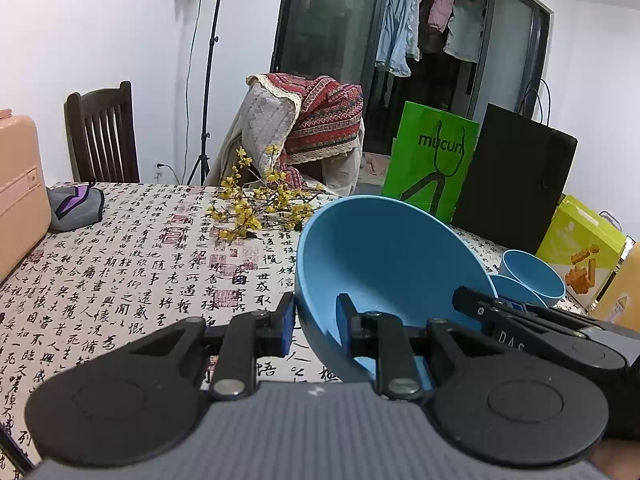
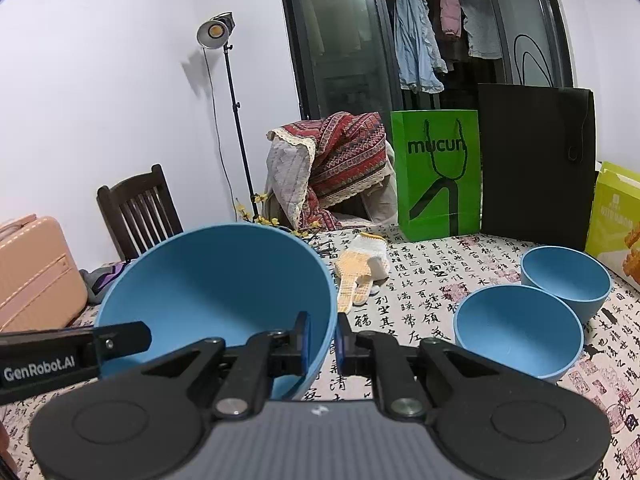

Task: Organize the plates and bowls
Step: 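Carry the held blue bowl across the table toward the pink suitcase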

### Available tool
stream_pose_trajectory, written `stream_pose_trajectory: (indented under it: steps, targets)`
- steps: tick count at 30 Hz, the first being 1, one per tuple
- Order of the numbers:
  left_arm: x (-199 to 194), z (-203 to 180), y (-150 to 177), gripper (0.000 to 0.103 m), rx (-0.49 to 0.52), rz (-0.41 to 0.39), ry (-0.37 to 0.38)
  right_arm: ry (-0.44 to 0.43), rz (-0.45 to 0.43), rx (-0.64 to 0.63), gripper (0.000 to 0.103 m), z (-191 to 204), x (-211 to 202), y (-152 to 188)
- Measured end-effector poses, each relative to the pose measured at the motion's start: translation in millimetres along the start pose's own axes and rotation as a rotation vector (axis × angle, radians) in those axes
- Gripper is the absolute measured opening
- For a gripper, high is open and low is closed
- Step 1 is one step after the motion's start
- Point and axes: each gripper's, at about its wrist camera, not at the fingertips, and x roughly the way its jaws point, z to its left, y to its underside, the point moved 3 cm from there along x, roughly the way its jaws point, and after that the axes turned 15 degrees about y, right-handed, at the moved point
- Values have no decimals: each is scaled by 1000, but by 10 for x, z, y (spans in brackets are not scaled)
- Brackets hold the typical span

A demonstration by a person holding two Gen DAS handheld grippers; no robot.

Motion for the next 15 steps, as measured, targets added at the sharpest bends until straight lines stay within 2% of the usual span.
stream_pose_trajectory:
  steps: [15]
  targets:
    - [-250, 70, 87, 22, -9, -16, -8, -14, -4, -8, 12, 124, -183, 118]
